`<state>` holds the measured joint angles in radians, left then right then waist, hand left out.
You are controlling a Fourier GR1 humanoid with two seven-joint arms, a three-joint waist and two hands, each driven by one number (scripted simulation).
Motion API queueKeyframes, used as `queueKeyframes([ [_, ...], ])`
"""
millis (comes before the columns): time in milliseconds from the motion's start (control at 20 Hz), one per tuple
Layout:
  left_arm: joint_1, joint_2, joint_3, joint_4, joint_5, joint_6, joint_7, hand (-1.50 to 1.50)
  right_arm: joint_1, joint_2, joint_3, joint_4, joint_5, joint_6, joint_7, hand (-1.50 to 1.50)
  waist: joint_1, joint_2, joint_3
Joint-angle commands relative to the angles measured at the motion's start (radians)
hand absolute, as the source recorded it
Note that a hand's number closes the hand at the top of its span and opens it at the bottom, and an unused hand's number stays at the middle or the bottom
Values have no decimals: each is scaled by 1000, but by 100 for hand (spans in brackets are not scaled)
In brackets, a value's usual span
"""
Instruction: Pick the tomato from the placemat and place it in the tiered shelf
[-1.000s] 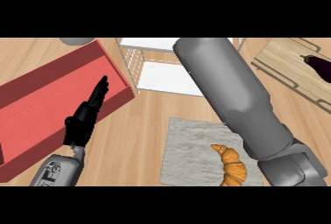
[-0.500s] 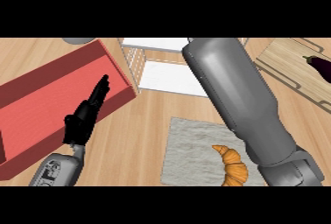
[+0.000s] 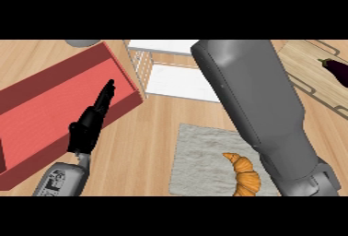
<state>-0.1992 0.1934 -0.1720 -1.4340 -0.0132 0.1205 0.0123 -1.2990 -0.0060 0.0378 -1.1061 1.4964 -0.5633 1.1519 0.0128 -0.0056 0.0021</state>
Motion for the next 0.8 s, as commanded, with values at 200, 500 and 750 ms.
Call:
queueKeyframes([
  [200,20,9,10,-13,5,-9,23,0,-60,6,-138,-228,115,-30,212,-150,-22,-11,-2],
  [500,41,26,44,4,25,-22,6,0,23,6,-233,-447,97,189,261,-150,-49,-19,-1],
  [750,47,27,62,0,17,5,15,0,164,6,-226,-660,39,360,241,-150,-84,-35,1],
])
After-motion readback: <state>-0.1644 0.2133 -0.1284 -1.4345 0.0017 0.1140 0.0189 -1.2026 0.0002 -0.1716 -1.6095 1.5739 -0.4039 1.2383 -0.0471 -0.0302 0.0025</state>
